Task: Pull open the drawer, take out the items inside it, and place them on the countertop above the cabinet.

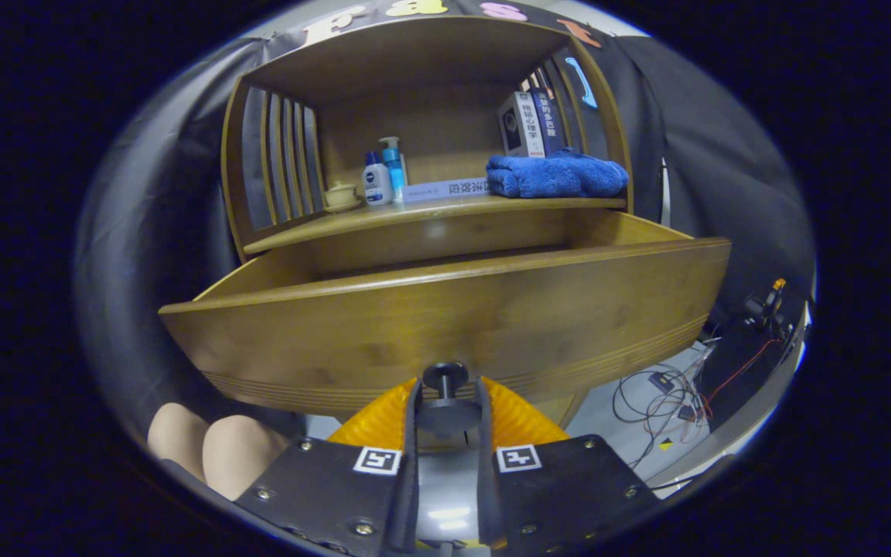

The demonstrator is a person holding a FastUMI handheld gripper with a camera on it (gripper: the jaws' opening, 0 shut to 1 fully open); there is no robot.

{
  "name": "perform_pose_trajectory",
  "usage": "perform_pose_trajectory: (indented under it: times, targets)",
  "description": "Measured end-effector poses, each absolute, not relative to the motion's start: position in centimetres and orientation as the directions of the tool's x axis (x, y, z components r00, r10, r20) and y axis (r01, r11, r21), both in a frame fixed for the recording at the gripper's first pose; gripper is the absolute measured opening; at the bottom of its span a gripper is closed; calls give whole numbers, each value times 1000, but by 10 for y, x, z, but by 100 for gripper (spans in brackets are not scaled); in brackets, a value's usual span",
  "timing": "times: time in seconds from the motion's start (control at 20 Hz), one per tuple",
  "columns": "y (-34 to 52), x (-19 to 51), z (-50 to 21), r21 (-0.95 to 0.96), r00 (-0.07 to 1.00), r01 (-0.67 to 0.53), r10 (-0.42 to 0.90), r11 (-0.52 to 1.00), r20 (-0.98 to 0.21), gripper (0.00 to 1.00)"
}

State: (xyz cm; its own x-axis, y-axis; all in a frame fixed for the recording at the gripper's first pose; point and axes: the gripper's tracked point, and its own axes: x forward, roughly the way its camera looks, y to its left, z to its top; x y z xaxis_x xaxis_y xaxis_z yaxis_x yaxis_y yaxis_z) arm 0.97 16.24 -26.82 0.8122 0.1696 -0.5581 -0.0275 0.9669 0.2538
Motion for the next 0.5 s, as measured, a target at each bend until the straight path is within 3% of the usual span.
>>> perform_pose_trajectory:
  times: [0.5]
  targets:
    - [162,10,-268,257,811,-21,167,966,-561,31]
